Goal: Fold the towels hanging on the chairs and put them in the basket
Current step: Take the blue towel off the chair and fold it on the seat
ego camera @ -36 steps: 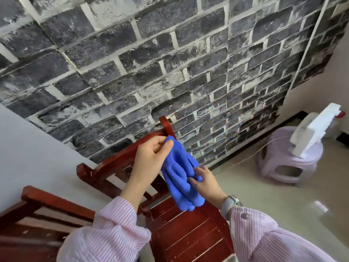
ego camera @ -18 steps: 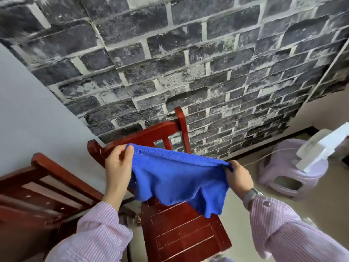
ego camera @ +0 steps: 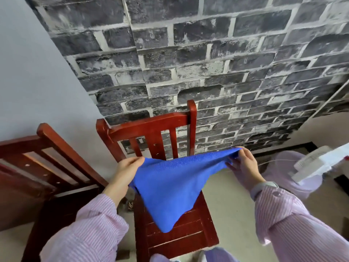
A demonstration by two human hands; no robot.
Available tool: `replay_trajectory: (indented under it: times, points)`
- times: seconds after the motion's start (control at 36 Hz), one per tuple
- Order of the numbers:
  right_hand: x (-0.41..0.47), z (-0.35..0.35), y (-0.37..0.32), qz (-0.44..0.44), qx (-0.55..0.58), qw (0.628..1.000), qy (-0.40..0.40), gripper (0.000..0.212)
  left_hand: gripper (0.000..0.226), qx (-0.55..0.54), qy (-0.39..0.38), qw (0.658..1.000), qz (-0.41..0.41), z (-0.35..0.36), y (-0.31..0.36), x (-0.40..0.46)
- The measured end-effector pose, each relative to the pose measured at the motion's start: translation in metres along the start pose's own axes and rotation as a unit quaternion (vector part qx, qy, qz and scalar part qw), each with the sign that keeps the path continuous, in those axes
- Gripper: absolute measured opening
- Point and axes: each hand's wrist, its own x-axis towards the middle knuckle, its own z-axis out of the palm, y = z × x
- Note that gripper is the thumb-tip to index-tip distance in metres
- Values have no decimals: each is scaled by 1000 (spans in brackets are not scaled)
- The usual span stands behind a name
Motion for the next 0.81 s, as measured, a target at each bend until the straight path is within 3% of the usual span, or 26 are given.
replay_trajectory:
  times: [0.06,0.11,0.17,0.25,0.33,0.39,0.47,0.56,0.64,0.75,0.81]
  points:
    - [7,-1,-2,18,42,999,0,23,19,-8,0,1000,24,-5,-6,-1]
    - [8,-3,-4,-5,-5,1000,-3,16,22,-45,-12,998,31,-8,-10,-4]
    - [8,-4,-5,-67,-109,992,-6,7,24,-92,-10,996,-8,-5,-13,2]
    - [13,-11,0,-103,-195,975,-21,10,55,-144,-44,984,-92,-6,-27,10]
    - [17,-10,2,-94,-179,979,-32,13,36,-213,-112,956,-170,-4,-29,8]
    - [18,-12,6,-54,-143,984,-90,16,33,-229,-155,943,-183,-3,-29,-3]
    - [10,-14,11,-64,-230,960,-144,12,32,-202,-188,945,-174,1,-35,-6]
    - [14,-15,14,36,-95,990,-98,38,25,-129,-154,971,-129,3,-39,-5]
    - [5,-17,19,63,-120,980,-143,56,13,-125,-115,982,-79,1,-44,-5]
    - [-5,-20,22,160,-213,957,-119,20,13,-152,-70,983,-75,1,-46,-2]
    - [-11,-21,29,201,-257,936,-135,15,13,-173,-41,980,-92,2,-47,1]
